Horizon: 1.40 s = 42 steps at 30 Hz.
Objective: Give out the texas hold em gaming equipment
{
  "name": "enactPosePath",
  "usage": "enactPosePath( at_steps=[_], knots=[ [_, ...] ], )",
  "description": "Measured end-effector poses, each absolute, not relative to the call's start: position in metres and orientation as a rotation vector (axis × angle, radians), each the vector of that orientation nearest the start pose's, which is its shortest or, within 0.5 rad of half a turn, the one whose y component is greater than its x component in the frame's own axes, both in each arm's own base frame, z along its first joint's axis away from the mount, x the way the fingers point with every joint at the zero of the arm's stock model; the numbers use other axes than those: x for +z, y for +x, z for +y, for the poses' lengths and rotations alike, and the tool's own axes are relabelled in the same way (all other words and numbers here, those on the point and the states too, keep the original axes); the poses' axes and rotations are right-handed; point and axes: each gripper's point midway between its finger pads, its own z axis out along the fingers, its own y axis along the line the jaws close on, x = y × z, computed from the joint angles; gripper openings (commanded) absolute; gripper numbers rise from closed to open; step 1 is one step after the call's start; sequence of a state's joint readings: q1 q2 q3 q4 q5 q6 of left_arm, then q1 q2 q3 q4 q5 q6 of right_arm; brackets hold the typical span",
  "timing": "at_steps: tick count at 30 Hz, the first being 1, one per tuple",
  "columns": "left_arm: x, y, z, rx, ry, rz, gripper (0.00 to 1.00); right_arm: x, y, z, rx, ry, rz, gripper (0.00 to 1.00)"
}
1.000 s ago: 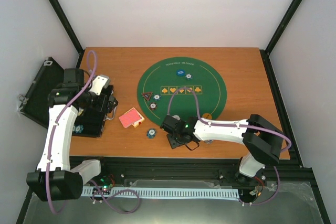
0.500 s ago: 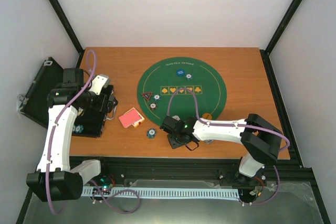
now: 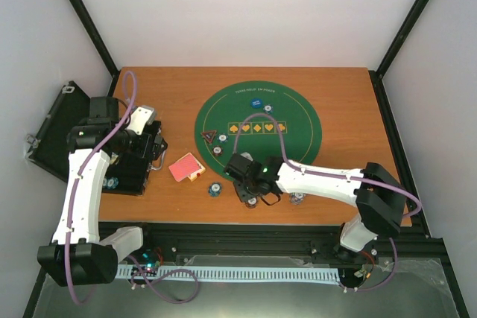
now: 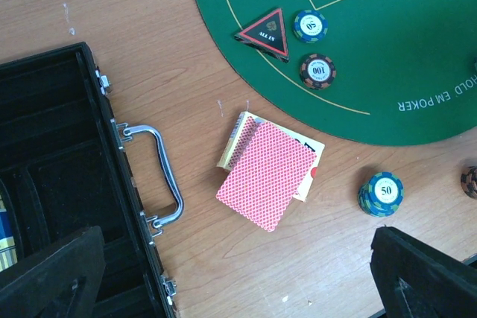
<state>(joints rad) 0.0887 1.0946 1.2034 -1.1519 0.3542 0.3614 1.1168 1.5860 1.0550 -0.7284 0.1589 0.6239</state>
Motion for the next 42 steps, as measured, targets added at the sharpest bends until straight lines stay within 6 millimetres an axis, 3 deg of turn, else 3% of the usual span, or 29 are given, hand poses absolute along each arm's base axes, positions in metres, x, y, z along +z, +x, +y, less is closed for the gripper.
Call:
enactPosePath(
  at_steps=[5, 9, 13, 16, 20, 27, 33, 39, 42],
  knots=[
    [0.231, 0.259, -0.037, -0.294, 0.467, 2.496, 1.0, 0.112, 0.209, 0.302, 0.236, -0.609, 2.669, 0.33],
    [0.231, 0.258, -0.038, -0.298, 0.468, 2.496, 1.0, 0.144, 0.269, 0.299, 0.243, -0.497, 2.612, 0.33],
    [0.232, 0.258, -0.038, -0.3, 0.468, 2.495, 1.0, 0.153, 0.333, 0.298, 0.208, -0.417, 2.584, 0.32],
    [0.233, 0.259, -0.039, -0.305, 0.47, 2.493, 1.0, 0.14, 0.378, 0.298, 0.166, -0.377, 2.592, 0.3],
    [0.233, 0.259, -0.039, -0.313, 0.471, 2.496, 1.0, 0.104, 0.427, 0.294, 0.105, -0.342, 2.632, 0.3],
    [0.229, 0.262, -0.04, -0.325, 0.473, 2.51, 1.0, 0.059, 0.486, 0.285, 0.068, -0.295, 2.677, 0.3],
    [0.227, 0.263, -0.041, -0.333, 0.478, 2.518, 1.0, 0.042, 0.514, 0.287, 0.081, -0.282, 2.676, 0.3],
    [0.226, 0.264, -0.041, -0.339, 0.484, 2.519, 1.0, 0.024, 0.517, 0.288, 0.082, -0.286, 2.703, 0.31],
    [0.226, 0.265, -0.042, -0.343, 0.486, 2.514, 1.0, 0.024, 0.519, 0.287, 0.088, -0.286, 2.703, 0.39]
  ],
)
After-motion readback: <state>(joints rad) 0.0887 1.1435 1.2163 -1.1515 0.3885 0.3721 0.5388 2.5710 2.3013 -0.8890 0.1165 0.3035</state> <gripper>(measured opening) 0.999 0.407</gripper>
